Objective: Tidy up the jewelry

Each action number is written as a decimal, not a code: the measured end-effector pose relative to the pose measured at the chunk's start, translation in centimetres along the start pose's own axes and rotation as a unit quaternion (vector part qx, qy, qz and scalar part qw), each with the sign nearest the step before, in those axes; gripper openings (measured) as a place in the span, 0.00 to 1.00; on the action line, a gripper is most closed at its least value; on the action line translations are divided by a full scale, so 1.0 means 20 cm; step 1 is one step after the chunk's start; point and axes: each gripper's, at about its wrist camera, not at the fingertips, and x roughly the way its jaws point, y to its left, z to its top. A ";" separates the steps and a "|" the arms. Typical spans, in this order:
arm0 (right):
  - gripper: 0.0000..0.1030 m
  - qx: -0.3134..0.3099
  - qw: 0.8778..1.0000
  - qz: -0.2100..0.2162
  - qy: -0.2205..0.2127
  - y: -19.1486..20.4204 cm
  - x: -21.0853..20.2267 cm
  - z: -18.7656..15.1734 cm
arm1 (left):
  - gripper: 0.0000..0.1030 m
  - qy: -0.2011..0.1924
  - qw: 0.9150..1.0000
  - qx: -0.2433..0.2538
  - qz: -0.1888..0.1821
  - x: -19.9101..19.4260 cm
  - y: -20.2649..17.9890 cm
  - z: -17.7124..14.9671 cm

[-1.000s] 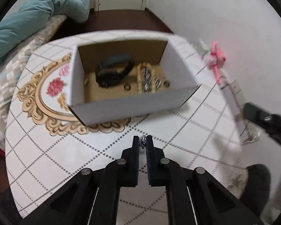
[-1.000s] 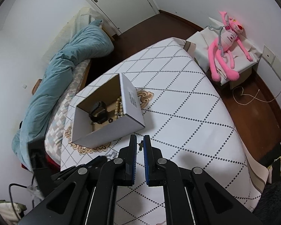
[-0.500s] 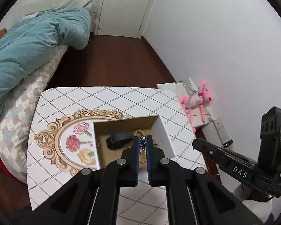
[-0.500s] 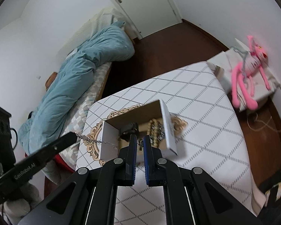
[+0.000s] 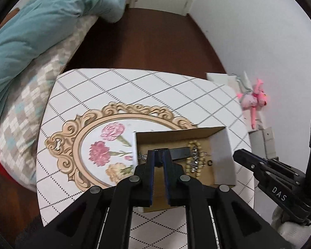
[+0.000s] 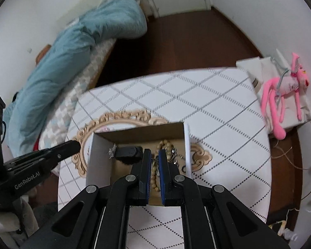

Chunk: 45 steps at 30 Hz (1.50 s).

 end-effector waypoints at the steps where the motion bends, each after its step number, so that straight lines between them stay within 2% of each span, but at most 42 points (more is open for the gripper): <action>1: 0.08 -0.003 1.000 -0.004 0.007 0.00 0.01 0.00 | 0.09 0.000 1.000 -0.004 0.002 0.00 0.01 0.00; 2: 0.08 -0.009 1.000 -0.010 0.015 0.01 0.03 0.00 | 0.16 -0.001 1.000 -0.007 0.007 0.00 0.02 -0.01; 3: 0.08 -0.011 1.000 -0.017 0.019 0.01 0.04 -0.01 | 0.29 -0.003 1.000 -0.006 0.015 0.00 0.02 -0.01; 4: 0.09 -0.014 0.999 -0.022 0.021 0.01 0.04 -0.01 | 0.38 -0.008 1.000 -0.007 0.022 -0.01 0.03 -0.02; 5: 0.09 -0.016 0.999 -0.026 0.024 0.02 0.04 -0.01 | 0.60 -0.011 0.999 -0.009 0.028 -0.01 0.03 -0.02; 6: 0.10 -0.016 0.999 -0.027 0.026 0.02 0.04 -0.02 | 0.69 -0.017 0.999 -0.010 0.034 -0.02 0.03 -0.03; 8: 0.21 -0.016 0.999 -0.032 0.029 0.02 0.03 -0.03 | 0.69 -0.025 0.999 -0.008 0.046 -0.04 0.03 -0.04; 10: 0.43 -0.015 0.999 -0.028 0.035 0.02 0.02 -0.04 | 0.74 -0.024 0.998 -0.006 0.057 -0.03 0.03 -0.06; 13: 0.48 -0.019 0.998 -0.041 0.033 0.01 0.01 -0.06 | 0.86 -0.032 0.998 -0.005 0.063 -0.04 0.03 -0.08; 14: 0.50 -0.020 0.998 -0.047 0.032 0.01 0.01 -0.07 | 0.95 -0.035 0.997 -0.003 0.068 -0.04 0.03 -0.08; 15: 0.60 -0.021 0.998 -0.055 0.030 0.01 0.00 -0.08 | 1.00 -0.038 0.997 -0.001 0.074 -0.04 0.03 -0.09; 18: 0.89 -0.030 0.995 -0.090 0.022 0.01 -0.02 -0.10 | 1.00 -0.039 0.995 0.003 0.094 -0.04 0.02 -0.12; 19: 0.95 -0.033 0.994 -0.104 0.021 0.01 -0.02 -0.11 | 1.00 -0.036 0.995 0.001 0.095 -0.03 0.03 -0.14; 21: 0.98 -0.035 0.991 -0.125 0.022 0.00 -0.01 -0.13 | 1.00 -0.031 0.995 -0.001 0.095 -0.02 0.03 -0.16; 25: 0.99 -0.043 0.987 -0.151 0.015 0.00 -0.02 -0.17 | 1.00 -0.031 0.994 0.002 0.107 -0.03 0.02 -0.22; 30: 1.00 -0.043 0.986 -0.158 -0.010 0.03 -0.11 -0.21 | 1.00 -0.045 0.993 0.008 0.113 -0.13 0.00 -0.27; 45: 1.00 -0.040 0.978 -0.155 -0.130 0.24 -0.77 -0.48 | 1.00 -0.149 0.982 0.026 0.110 -0.76 -0.14 -0.52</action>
